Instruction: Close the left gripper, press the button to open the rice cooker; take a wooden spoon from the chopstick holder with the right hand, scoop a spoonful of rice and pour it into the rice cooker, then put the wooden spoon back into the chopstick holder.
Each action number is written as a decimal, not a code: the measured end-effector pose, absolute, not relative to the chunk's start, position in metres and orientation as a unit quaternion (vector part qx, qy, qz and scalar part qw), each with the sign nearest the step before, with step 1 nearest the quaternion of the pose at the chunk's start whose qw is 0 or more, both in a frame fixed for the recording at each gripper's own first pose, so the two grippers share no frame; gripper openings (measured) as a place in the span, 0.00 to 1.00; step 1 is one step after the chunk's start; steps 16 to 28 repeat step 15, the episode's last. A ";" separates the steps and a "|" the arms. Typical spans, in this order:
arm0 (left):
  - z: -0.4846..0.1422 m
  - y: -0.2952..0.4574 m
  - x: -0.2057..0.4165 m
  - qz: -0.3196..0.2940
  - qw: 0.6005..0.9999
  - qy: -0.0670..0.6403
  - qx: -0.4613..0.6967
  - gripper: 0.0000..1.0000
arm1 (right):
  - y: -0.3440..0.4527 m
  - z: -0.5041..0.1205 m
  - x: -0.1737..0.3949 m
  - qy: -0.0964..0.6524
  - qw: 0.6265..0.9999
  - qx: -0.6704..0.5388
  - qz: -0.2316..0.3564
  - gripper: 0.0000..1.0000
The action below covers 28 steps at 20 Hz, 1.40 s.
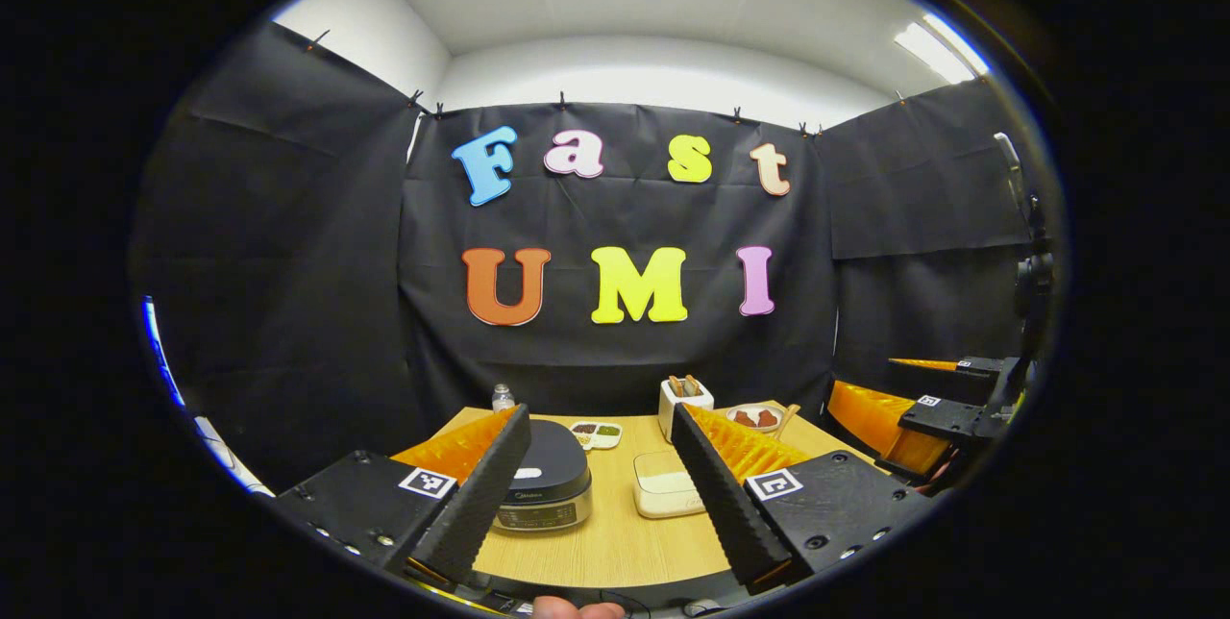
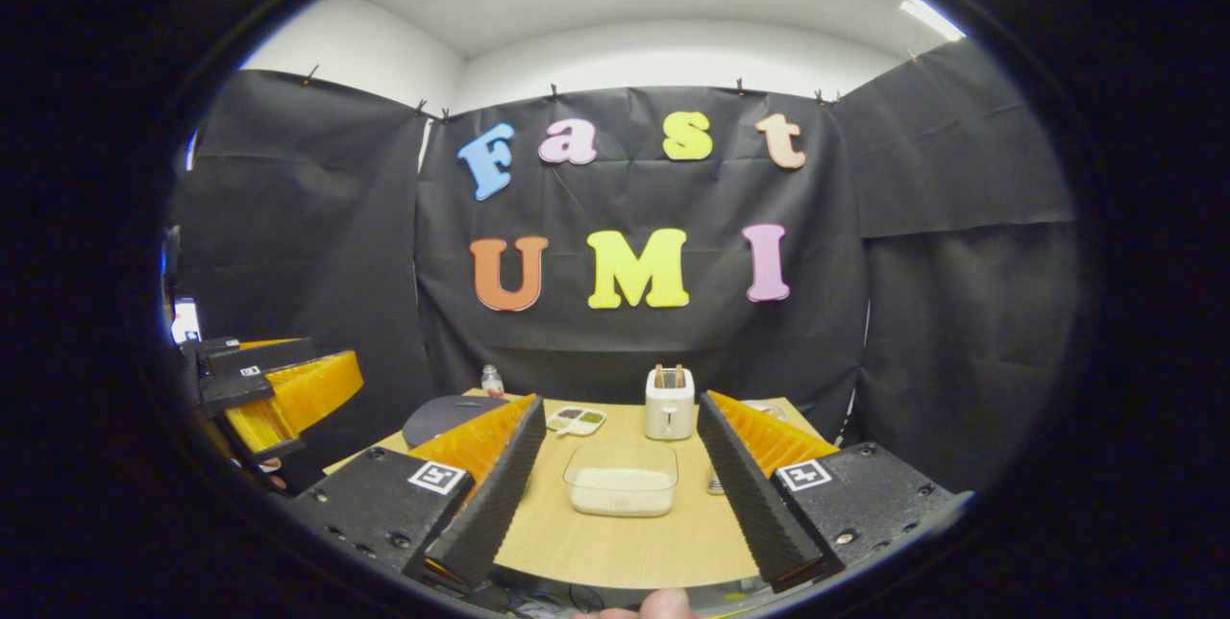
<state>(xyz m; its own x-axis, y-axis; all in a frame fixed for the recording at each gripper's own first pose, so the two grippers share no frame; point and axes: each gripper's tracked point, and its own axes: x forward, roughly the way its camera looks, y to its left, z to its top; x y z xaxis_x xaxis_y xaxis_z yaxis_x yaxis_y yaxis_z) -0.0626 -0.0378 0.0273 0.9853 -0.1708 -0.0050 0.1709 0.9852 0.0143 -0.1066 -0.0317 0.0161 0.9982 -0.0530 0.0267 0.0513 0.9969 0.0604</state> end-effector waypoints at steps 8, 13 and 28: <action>0.023 -0.033 -0.073 -0.077 0.997 -0.005 0.021 0.94 | -0.014 0.006 -0.123 0.005 0.999 0.026 -0.021 0.99; 0.021 -0.036 -0.072 -0.075 0.997 -0.008 0.026 0.94 | -0.017 0.003 -0.124 0.019 0.999 0.030 -0.029 0.99; 0.022 -0.039 -0.070 -0.076 0.996 -0.011 0.033 0.94 | -0.019 0.007 -0.123 0.022 0.999 0.031 -0.034 0.99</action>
